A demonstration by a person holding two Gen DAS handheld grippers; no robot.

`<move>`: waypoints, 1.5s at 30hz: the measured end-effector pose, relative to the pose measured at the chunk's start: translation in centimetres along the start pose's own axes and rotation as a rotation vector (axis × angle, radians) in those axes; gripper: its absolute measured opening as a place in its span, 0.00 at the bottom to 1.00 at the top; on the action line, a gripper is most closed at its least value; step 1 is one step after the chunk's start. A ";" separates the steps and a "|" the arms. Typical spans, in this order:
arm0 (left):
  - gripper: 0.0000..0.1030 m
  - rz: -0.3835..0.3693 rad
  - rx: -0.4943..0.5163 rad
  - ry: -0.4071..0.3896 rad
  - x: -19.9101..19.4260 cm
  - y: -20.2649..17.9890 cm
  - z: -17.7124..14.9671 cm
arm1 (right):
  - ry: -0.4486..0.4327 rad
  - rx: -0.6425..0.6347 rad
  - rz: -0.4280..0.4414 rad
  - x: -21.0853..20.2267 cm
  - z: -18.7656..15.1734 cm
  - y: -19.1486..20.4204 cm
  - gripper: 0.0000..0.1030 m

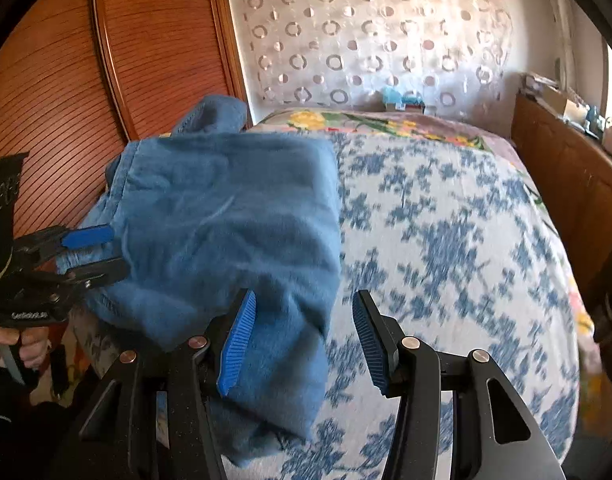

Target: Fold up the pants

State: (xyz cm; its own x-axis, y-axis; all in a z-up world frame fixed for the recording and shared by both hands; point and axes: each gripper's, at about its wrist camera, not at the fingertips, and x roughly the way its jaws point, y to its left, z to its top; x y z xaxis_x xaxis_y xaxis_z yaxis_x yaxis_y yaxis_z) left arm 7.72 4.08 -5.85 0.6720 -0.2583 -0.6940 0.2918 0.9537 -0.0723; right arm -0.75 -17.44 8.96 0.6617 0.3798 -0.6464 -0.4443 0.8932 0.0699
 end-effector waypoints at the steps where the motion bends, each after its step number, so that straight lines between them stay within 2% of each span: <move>1: 0.75 0.004 0.000 0.008 0.3 0.0 -0.4 | 0.008 0.007 -0.001 0.1 -0.4 0.1 0.51; 5: 0.75 0.038 0.041 -0.011 0.7 -0.6 -1.6 | 0.021 0.033 -0.004 0.1 -1.3 -0.3 0.58; 11: 0.76 0.077 0.068 -0.034 0.8 -1.0 -2.3 | 0.032 0.042 0.017 0.1 -1.3 -0.1 0.58; 19: 0.77 0.069 0.063 -0.038 0.6 -0.8 -2.6 | 0.042 0.082 0.038 0.3 -1.7 -0.1 0.58; 23: 0.77 0.052 0.043 -0.036 0.5 -0.5 -2.4 | 0.055 0.126 0.095 0.5 -1.7 -1.0 0.51; 27: 0.77 0.055 0.049 -0.038 0.5 -0.6 -2.5 | 0.052 0.127 0.100 0.5 -1.8 -1.4 0.49; 30: 0.78 0.056 0.048 -0.038 0.5 -0.6 -2.5 | 0.050 0.129 0.130 0.6 -1.7 -1.3 0.35; 32: 0.78 0.055 0.049 -0.038 0.5 -0.5 -2.5 | 0.040 0.113 0.134 0.5 -1.5 -0.8 0.20; 34: 0.78 0.055 0.047 -0.038 0.5 -0.5 -2.5 | 0.010 0.090 0.134 -0.1 -1.1 -0.7 0.14; 38: 0.78 0.046 0.038 -0.036 0.4 -0.6 -2.2 | -0.063 0.075 0.157 -1.7 0.8 -0.6 0.12; 42: 0.78 -0.018 -0.067 -0.071 -1.7 1.1 -1.7 | -0.108 0.067 0.180 -2.3 2.5 0.3 0.11; 45: 0.78 0.013 -0.073 -0.105 -3.6 2.0 -1.2 | -0.132 0.058 0.209 -2.6 4.0 1.1 0.10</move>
State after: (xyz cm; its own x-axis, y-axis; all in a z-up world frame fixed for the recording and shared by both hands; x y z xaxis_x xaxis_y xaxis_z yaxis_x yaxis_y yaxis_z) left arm 5.09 7.09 -4.34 0.7439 -0.2573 -0.6167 0.2354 0.9646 -0.1186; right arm -0.51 -16.49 13.73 0.6343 0.5823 -0.5085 -0.5468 0.8029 0.2374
